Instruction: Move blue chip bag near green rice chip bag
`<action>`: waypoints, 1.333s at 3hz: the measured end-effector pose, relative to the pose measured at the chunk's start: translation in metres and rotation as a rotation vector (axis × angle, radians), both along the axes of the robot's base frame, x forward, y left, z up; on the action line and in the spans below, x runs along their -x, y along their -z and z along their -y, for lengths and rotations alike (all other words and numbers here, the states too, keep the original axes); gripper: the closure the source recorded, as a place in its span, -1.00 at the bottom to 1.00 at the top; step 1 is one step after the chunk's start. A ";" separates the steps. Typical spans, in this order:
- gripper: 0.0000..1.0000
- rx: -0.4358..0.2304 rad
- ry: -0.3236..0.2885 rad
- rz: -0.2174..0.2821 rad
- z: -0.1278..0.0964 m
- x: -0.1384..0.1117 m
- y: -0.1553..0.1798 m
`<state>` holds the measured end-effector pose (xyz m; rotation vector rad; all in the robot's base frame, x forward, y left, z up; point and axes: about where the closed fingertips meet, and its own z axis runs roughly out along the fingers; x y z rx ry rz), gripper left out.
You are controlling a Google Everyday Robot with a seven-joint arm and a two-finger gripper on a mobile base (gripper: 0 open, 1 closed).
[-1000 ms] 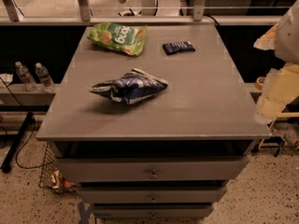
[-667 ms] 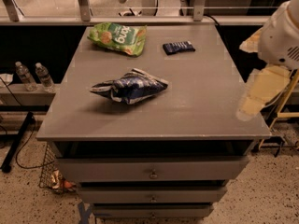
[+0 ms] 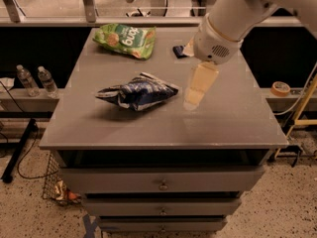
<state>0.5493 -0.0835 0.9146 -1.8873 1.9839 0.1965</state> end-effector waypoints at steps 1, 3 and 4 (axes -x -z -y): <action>-1.00 -0.045 -0.063 -0.010 -0.048 -0.031 0.018; -0.67 -0.080 -0.120 -0.038 -0.095 -0.044 0.046; -0.16 -0.084 -0.123 -0.041 -0.102 -0.046 0.052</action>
Offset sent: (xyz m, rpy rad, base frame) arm 0.0547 0.1146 -0.0542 0.1032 0.0450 0.1388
